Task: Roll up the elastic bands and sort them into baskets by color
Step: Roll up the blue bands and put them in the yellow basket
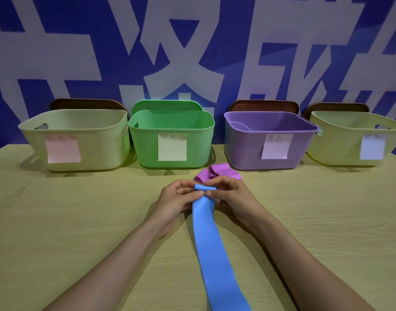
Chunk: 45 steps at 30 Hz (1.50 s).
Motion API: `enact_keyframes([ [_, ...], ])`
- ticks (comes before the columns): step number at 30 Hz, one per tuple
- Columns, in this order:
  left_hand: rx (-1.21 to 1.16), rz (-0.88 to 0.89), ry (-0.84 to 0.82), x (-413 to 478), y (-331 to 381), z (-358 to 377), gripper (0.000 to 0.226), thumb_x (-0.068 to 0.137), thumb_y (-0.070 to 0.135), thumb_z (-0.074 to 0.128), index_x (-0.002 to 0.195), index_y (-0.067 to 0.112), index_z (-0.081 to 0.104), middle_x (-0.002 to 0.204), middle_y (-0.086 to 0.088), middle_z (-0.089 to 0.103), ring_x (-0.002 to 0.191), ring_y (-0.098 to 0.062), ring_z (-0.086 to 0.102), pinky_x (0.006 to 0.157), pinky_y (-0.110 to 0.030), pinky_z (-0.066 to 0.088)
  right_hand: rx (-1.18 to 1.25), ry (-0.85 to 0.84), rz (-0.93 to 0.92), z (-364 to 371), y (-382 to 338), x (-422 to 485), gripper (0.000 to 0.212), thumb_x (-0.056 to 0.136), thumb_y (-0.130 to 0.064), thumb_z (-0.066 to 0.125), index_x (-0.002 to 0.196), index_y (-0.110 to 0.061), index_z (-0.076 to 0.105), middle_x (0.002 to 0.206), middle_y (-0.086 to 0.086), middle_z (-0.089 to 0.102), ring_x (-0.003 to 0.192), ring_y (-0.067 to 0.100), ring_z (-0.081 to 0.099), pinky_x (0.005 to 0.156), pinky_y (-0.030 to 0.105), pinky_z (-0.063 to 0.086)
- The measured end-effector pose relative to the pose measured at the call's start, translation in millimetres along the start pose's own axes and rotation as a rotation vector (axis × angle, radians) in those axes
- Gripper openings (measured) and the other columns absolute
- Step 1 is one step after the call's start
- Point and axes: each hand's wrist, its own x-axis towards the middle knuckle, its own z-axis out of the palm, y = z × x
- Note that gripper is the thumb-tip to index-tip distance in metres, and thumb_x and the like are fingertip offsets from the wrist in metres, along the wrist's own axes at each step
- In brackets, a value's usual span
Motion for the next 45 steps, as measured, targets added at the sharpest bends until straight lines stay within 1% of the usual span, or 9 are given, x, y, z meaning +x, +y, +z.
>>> enact_keyframes([
  [3,0.025,-0.007,-0.010,1.0,-0.4,-1.5,0.024,0.076,-0.004,0.071,0.095,0.007,0.061,0.089,-0.006,0.072,0.078,-0.014,0.069,0.070,-0.024,0.056,-0.021,0.013,0.004,-0.4,-1.0,-0.9,0.020,0.078,0.012,0.065,0.083,-0.007,0.067,0.070,0.000,0.066,0.061,0.007,0.061,0.059,0.019,0.050],
  [8,0.008,0.009,0.008,-0.3,-3.3,0.2,0.018,0.078,0.002,0.071,0.093,0.005,0.062,0.088,-0.011,0.070,0.079,-0.017,0.068,0.071,-0.024,0.057,-0.148,0.061,-0.047,0.8,2.7,0.9,0.019,0.077,0.007,0.069,0.081,-0.011,0.068,0.086,0.006,0.068,0.086,0.017,0.063,0.078,0.029,0.054],
  [13,0.034,0.041,0.046,1.9,-5.2,-1.6,0.014,0.080,0.002,0.070,0.090,0.007,0.062,0.087,-0.013,0.067,0.081,-0.019,0.065,0.074,-0.026,0.054,-0.191,0.024,-0.046,1.3,2.5,1.1,0.019,0.078,0.004,0.069,0.091,-0.011,0.068,0.090,0.005,0.068,0.085,0.014,0.063,0.074,0.025,0.053],
  [15,0.041,0.059,0.064,2.7,-5.0,-1.9,0.014,0.080,0.003,0.070,0.090,0.008,0.062,0.087,-0.012,0.067,0.079,-0.018,0.065,0.071,-0.025,0.053,-0.098,0.005,-0.003,1.0,2.3,0.3,0.017,0.082,-0.001,0.069,0.096,-0.008,0.067,0.090,0.006,0.068,0.082,0.013,0.065,0.068,0.023,0.053],
  [17,0.060,0.080,0.080,3.4,-4.5,-1.7,0.014,0.081,0.004,0.069,0.092,0.007,0.061,0.088,-0.012,0.067,0.079,-0.018,0.065,0.069,-0.025,0.052,-0.006,0.016,0.015,1.6,3.0,0.6,0.009,0.084,-0.003,0.067,0.093,-0.006,0.068,0.088,0.011,0.068,0.080,0.017,0.065,0.069,0.028,0.053],
  [22,0.073,0.033,0.051,1.0,-5.4,0.9,0.025,0.079,0.005,0.072,0.101,0.004,0.060,0.096,-0.013,0.069,0.084,-0.020,0.067,0.071,-0.026,0.054,-0.073,0.089,-0.044,3.3,4.4,1.6,0.008,0.085,-0.006,0.067,0.093,-0.005,0.070,0.087,0.010,0.069,0.082,0.020,0.062,0.080,0.041,0.049],
  [29,-0.009,-0.053,0.021,-3.0,1.6,-0.4,0.024,0.078,0.001,0.072,0.099,0.003,0.061,0.089,-0.013,0.073,0.078,-0.019,0.072,0.065,-0.023,0.056,-0.115,0.081,-0.099,3.9,1.2,-3.4,0.013,0.082,0.002,0.067,0.094,0.001,0.069,0.091,0.016,0.069,0.085,0.019,0.064,0.080,0.034,0.054],
  [36,-0.049,-0.027,-0.031,-5.4,3.8,1.0,0.023,0.077,-0.002,0.071,0.096,0.005,0.061,0.091,-0.011,0.073,0.081,-0.018,0.070,0.070,-0.024,0.057,0.087,0.051,-0.043,2.4,-2.8,-6.4,0.016,0.079,0.016,0.061,0.093,0.010,0.065,0.078,0.009,0.068,0.068,0.012,0.068,0.059,0.020,0.053],
  [45,-0.039,-0.003,0.016,-4.6,4.3,-1.0,0.017,0.080,-0.003,0.068,0.095,0.003,0.062,0.085,-0.009,0.072,0.074,-0.014,0.070,0.066,-0.022,0.057,-0.007,0.016,-0.024,4.4,3.4,-1.9,0.016,0.082,0.006,0.064,0.090,-0.007,0.067,0.090,0.011,0.068,0.081,0.018,0.066,0.067,0.024,0.053],
])
